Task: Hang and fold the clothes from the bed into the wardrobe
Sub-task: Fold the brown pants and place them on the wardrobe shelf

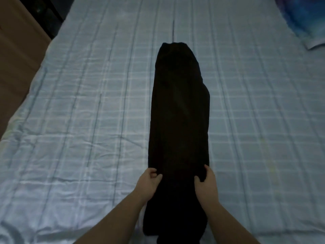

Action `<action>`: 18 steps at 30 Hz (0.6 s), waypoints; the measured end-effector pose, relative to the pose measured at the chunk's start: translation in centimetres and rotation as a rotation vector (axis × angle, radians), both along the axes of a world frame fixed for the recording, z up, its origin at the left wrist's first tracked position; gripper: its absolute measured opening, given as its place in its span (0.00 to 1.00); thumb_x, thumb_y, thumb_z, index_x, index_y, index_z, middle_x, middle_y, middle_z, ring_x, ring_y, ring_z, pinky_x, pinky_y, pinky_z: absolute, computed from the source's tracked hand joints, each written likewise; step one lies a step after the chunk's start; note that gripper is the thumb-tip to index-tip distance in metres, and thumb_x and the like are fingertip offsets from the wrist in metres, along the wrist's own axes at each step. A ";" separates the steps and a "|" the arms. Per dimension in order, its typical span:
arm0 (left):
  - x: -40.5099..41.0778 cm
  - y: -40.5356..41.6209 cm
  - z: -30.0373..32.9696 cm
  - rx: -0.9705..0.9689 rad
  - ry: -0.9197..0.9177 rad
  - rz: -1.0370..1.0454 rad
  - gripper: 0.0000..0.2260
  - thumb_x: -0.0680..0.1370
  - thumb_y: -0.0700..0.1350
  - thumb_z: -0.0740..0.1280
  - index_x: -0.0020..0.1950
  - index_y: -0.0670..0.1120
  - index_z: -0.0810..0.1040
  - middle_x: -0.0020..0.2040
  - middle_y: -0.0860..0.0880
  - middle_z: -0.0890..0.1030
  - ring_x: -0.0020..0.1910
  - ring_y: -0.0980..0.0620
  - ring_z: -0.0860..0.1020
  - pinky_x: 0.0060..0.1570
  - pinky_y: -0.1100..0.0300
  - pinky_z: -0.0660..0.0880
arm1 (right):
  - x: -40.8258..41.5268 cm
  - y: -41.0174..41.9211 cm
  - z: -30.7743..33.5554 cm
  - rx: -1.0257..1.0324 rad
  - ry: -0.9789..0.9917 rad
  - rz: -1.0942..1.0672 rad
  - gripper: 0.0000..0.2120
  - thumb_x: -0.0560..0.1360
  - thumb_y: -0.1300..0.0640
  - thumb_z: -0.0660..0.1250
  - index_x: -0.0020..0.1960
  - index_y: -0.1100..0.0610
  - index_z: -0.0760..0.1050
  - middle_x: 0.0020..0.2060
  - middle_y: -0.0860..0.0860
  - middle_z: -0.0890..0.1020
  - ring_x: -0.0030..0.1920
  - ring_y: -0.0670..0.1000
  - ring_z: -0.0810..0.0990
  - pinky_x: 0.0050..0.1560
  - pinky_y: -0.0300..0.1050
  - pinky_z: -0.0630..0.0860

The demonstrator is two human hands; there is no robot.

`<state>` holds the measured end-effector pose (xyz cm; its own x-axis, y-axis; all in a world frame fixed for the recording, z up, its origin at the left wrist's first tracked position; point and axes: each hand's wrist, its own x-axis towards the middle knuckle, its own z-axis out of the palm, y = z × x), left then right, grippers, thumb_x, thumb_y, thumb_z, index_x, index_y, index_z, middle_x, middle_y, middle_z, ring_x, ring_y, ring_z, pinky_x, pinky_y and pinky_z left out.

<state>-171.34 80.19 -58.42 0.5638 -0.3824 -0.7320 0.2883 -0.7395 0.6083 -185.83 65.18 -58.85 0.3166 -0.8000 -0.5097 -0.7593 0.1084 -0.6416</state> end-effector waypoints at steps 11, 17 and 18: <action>-7.0 7.7 -1.4 0.028 -0.069 0.119 0.20 0.77 0.52 0.71 0.64 0.43 0.71 0.60 0.44 0.78 0.56 0.48 0.78 0.57 0.54 0.76 | -5.2 5.3 -0.2 0.457 -0.010 -0.187 0.20 0.79 0.55 0.66 0.68 0.62 0.72 0.58 0.59 0.80 0.55 0.59 0.80 0.59 0.53 0.76; -7.6 10.1 0.5 -0.215 0.288 0.156 0.13 0.79 0.38 0.69 0.63 0.45 0.75 0.57 0.45 0.83 0.53 0.49 0.83 0.55 0.55 0.80 | -5.8 5.8 2.8 0.755 -0.277 -0.229 0.20 0.76 0.63 0.67 0.68 0.55 0.72 0.56 0.56 0.82 0.55 0.60 0.82 0.55 0.56 0.79; -7.3 10.2 0.9 -0.280 0.330 0.173 0.13 0.79 0.38 0.68 0.63 0.45 0.76 0.56 0.46 0.84 0.54 0.49 0.83 0.56 0.54 0.79 | -5.8 5.6 3.6 0.759 -0.347 -0.246 0.19 0.76 0.63 0.67 0.66 0.53 0.73 0.56 0.55 0.82 0.56 0.59 0.82 0.54 0.55 0.79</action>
<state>-178.66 90.37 -57.51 0.3910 -0.5117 -0.7650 0.6050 -0.4836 0.6326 -191.67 70.78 -55.27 0.4160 -0.3490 -0.8397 -0.4326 0.7362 -0.5203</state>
